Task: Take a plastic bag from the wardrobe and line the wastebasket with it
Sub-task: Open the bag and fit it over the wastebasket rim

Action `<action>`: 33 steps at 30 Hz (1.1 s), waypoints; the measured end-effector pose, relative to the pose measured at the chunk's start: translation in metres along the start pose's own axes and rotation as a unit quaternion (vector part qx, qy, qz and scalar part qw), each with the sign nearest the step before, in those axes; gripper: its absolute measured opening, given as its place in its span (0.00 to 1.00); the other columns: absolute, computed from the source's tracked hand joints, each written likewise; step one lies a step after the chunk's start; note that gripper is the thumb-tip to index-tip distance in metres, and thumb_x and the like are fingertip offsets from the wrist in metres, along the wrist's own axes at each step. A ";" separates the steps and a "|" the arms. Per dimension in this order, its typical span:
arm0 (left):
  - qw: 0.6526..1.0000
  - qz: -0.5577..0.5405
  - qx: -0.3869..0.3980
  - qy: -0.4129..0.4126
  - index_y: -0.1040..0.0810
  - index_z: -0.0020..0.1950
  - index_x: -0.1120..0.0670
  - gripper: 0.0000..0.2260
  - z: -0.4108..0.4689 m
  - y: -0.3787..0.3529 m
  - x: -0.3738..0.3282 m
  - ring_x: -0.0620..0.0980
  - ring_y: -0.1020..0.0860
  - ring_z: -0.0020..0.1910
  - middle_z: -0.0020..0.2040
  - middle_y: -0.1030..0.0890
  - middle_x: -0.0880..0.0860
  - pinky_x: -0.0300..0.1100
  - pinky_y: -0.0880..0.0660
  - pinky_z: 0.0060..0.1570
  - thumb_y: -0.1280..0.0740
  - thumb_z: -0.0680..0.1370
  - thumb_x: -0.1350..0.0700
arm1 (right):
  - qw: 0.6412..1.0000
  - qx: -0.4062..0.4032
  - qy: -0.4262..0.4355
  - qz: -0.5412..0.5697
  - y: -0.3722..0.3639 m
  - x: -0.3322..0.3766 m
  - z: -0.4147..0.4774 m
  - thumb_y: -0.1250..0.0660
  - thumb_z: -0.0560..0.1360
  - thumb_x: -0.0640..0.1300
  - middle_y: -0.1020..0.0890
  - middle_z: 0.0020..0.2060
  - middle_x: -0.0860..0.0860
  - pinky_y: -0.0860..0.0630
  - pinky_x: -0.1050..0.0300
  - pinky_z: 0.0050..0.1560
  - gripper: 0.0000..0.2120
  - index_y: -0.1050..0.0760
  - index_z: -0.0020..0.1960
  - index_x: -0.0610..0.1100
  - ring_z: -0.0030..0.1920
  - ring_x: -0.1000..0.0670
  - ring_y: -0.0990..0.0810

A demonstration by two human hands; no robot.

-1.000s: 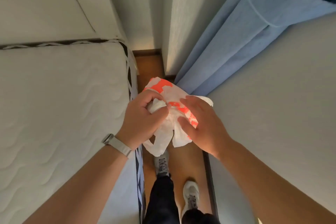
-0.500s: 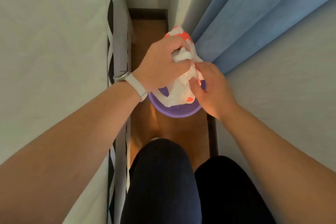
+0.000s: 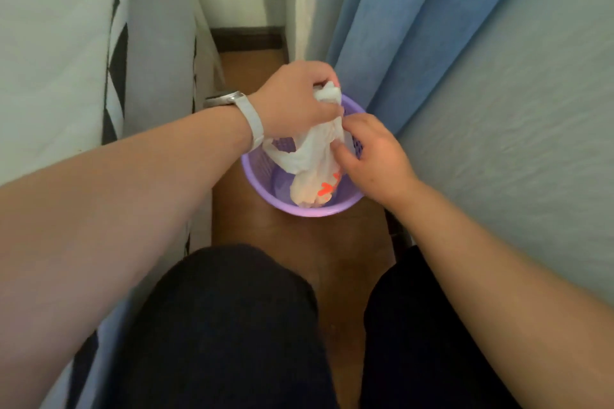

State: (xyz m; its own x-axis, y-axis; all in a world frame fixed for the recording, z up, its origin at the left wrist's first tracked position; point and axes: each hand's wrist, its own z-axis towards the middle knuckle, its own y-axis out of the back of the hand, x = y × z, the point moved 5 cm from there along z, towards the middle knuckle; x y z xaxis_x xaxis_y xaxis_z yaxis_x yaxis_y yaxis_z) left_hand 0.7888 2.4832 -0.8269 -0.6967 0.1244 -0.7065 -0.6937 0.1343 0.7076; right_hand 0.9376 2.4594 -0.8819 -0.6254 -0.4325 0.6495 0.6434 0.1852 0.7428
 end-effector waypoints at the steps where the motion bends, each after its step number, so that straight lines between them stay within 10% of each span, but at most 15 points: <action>1: 1.000 0.002 0.006 0.002 0.19 0.46 0.54 0.12 -0.001 -0.006 0.002 0.48 0.20 0.44 0.44 0.18 0.51 0.46 0.24 0.48 0.30 0.67 0.49 | 1.000 -0.007 -0.001 -0.002 -0.003 -0.005 -0.004 0.38 0.75 0.50 0.19 0.54 0.46 0.30 0.57 0.62 0.17 0.21 0.57 0.40 0.58 0.46 0.23; 11: 0.978 0.125 0.163 0.033 0.22 0.57 0.50 0.13 -0.005 -0.051 0.036 0.46 0.22 0.45 0.47 0.20 0.46 0.46 0.25 0.50 0.28 0.74 0.49 | 0.994 -0.044 -0.030 -0.095 -0.027 -0.058 -0.020 0.41 0.73 0.49 0.17 0.44 0.47 0.23 0.47 0.46 0.16 0.18 0.44 0.42 0.44 0.40 0.21; 29: 0.986 0.091 0.061 0.129 0.19 0.44 0.49 0.02 0.014 -0.001 0.043 0.46 0.19 0.40 0.41 0.18 0.48 0.38 0.25 0.35 0.31 0.77 0.53 | 0.950 -0.160 -0.267 -0.013 0.013 -0.120 -0.036 0.38 0.78 0.43 0.19 0.44 0.43 0.30 0.53 0.44 0.09 0.21 0.48 0.40 0.46 0.41 0.21; 33: 0.986 0.058 0.079 0.136 0.21 0.39 0.47 0.09 0.013 -0.006 0.036 0.45 0.20 0.37 0.37 0.19 0.47 0.37 0.29 0.35 0.33 0.79 0.51 | 0.959 -0.176 -0.220 0.043 0.022 -0.097 -0.030 0.35 0.73 0.44 0.21 0.54 0.44 0.28 0.54 0.57 0.16 0.23 0.58 0.42 0.56 0.44 0.23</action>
State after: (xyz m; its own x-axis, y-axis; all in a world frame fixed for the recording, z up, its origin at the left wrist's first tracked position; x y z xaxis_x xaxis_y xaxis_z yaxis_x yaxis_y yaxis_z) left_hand 0.7703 2.4994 -0.8564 -0.8072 -0.1170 -0.5785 -0.5850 0.2890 0.7578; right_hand 1.0256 2.4793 -0.9338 -0.6398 -0.0014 0.7686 0.7611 -0.1398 0.6334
